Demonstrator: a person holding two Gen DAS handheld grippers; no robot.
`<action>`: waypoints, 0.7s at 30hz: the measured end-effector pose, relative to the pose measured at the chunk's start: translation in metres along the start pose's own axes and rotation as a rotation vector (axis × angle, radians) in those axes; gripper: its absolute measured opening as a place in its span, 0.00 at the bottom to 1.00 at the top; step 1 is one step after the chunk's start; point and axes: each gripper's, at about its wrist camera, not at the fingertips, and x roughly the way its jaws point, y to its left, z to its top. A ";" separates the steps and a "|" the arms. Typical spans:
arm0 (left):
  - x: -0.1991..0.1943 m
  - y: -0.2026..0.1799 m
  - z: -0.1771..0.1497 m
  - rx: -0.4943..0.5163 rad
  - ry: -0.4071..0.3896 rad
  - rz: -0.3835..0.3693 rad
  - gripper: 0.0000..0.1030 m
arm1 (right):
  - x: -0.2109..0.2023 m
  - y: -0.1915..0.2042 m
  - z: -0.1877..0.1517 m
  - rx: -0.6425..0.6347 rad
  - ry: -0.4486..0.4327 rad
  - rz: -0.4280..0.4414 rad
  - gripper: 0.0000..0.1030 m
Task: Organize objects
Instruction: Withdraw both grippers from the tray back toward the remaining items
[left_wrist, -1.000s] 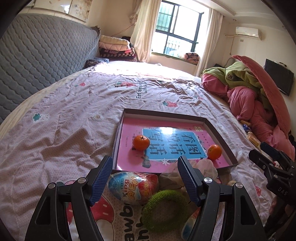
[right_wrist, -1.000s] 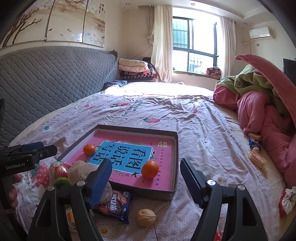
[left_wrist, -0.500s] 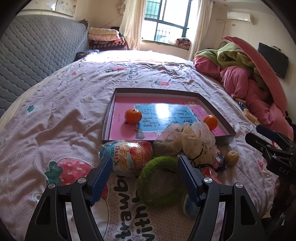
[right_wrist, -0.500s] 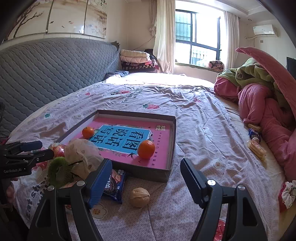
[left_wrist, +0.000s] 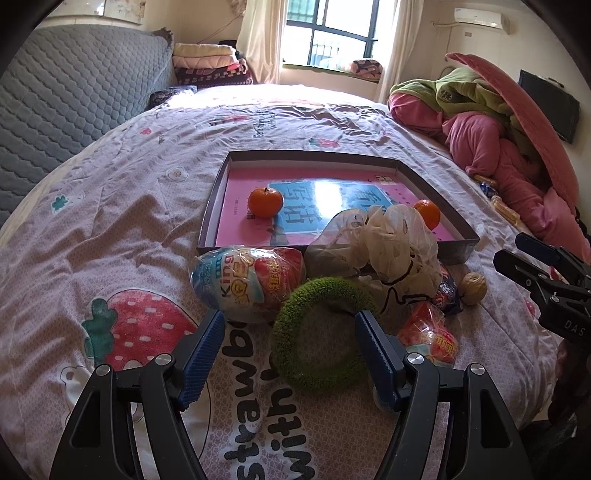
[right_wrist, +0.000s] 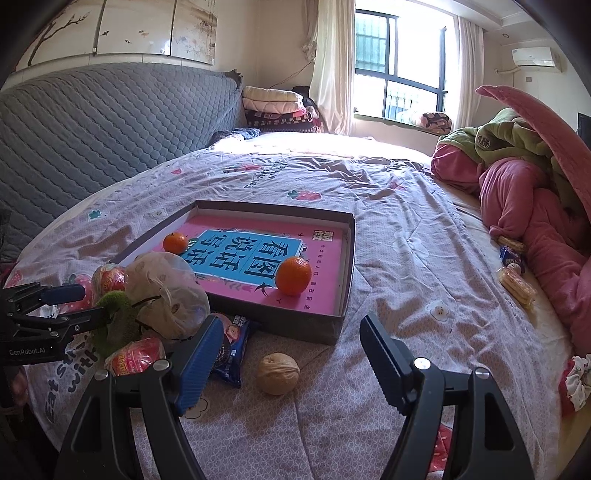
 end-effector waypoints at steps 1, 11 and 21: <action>0.000 0.001 -0.001 -0.004 0.006 0.000 0.72 | 0.001 0.000 -0.001 -0.001 0.002 0.001 0.74; 0.007 0.015 -0.004 -0.034 0.052 -0.007 0.72 | 0.009 -0.002 -0.008 0.002 0.045 0.015 0.74; 0.016 0.019 -0.009 -0.062 0.103 -0.028 0.72 | 0.016 -0.002 -0.018 -0.011 0.088 0.012 0.74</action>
